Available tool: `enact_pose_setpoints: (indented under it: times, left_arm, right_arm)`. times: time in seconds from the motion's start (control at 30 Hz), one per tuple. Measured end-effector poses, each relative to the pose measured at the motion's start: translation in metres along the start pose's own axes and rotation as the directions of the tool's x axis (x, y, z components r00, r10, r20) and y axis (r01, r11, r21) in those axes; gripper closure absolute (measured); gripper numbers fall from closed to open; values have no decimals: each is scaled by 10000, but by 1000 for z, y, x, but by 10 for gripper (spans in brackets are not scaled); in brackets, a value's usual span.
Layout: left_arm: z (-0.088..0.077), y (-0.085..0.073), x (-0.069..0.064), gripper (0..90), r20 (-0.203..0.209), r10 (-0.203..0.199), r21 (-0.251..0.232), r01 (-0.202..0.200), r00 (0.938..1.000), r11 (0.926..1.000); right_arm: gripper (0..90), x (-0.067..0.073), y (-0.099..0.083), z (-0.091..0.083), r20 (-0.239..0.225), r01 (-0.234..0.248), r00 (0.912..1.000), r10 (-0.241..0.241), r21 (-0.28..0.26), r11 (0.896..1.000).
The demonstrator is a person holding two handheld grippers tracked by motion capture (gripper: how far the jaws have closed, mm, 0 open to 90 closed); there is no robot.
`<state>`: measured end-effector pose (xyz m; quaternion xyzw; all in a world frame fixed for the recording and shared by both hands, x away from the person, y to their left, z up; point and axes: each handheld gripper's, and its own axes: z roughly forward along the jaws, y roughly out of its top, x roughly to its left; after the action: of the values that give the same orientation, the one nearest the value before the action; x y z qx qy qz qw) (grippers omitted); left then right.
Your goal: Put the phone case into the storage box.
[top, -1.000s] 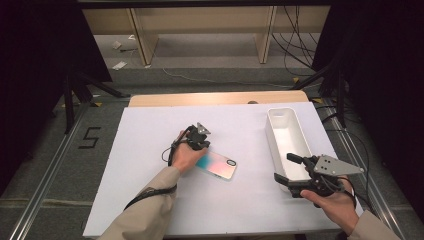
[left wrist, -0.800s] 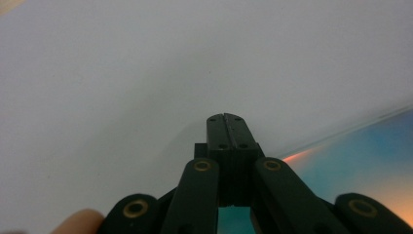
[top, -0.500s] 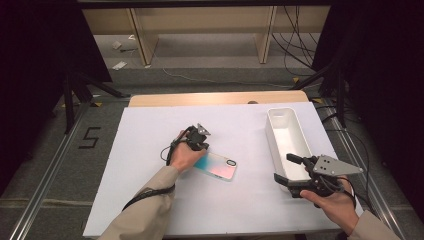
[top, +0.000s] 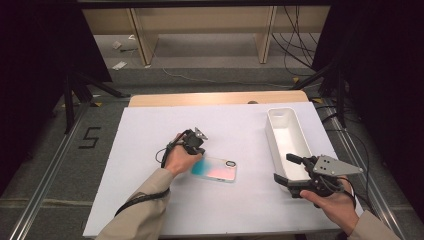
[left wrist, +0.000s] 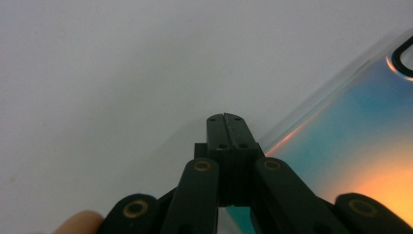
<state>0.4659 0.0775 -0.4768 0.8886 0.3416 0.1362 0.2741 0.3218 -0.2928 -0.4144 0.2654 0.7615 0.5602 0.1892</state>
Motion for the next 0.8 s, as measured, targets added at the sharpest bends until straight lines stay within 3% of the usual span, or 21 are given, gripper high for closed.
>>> enact_pose_setpoints:
  times: [0.37,0.8]
  left_arm:
    - [-14,-13,-11,897,488,331,452,-354,9983,9984]
    - [-32,-33,-28,897,736,813,747,-867,9940,9934]
  right_arm:
    - [217,0,0,1,-8,36,10000,-36,10,10000]
    - [217,1,1,2,-1,80,10000,-80,14,10000]
